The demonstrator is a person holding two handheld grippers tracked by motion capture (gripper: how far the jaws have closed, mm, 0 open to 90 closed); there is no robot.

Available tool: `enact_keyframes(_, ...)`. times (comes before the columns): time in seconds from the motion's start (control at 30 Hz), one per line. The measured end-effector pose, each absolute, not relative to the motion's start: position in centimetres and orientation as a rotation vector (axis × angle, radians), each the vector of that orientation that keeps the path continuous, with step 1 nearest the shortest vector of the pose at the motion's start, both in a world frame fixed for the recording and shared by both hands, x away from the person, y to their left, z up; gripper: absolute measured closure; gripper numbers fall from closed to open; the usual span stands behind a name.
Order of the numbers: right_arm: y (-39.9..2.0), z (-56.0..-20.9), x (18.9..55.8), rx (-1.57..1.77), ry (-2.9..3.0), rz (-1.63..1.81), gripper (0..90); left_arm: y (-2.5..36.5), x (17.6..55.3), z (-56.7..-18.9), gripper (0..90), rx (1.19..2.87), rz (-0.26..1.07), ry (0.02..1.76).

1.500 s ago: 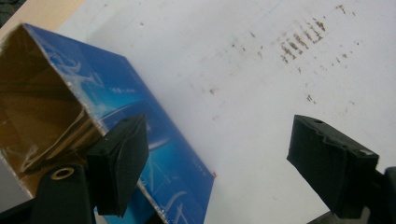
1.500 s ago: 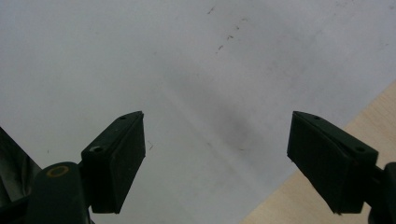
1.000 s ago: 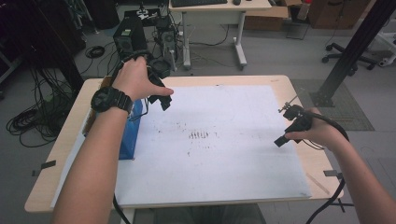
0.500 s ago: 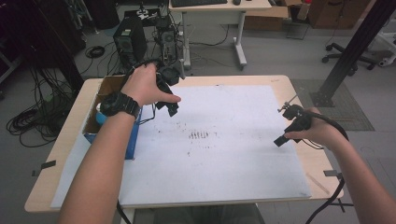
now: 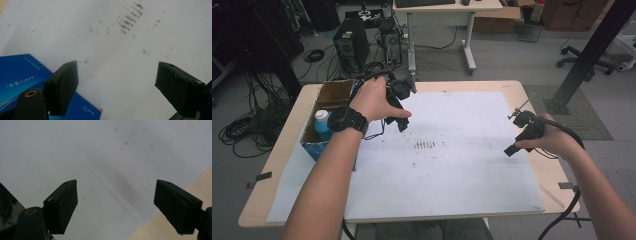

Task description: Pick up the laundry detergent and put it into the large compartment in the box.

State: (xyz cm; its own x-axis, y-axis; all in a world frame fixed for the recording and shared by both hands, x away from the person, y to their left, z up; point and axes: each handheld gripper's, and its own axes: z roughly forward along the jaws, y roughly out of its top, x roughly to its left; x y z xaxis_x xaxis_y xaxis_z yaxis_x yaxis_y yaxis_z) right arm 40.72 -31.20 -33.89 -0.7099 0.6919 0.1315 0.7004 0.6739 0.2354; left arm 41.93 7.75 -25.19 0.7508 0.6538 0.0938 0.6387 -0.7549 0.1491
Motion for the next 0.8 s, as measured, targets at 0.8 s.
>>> enact_keyframes(0.8, -30.9, -34.0, 41.0, -1.172, -2.845, -0.418, 19.3, 8.0, 42.1, -27.2, 18.9, 2.823, 0.157, 1.071)
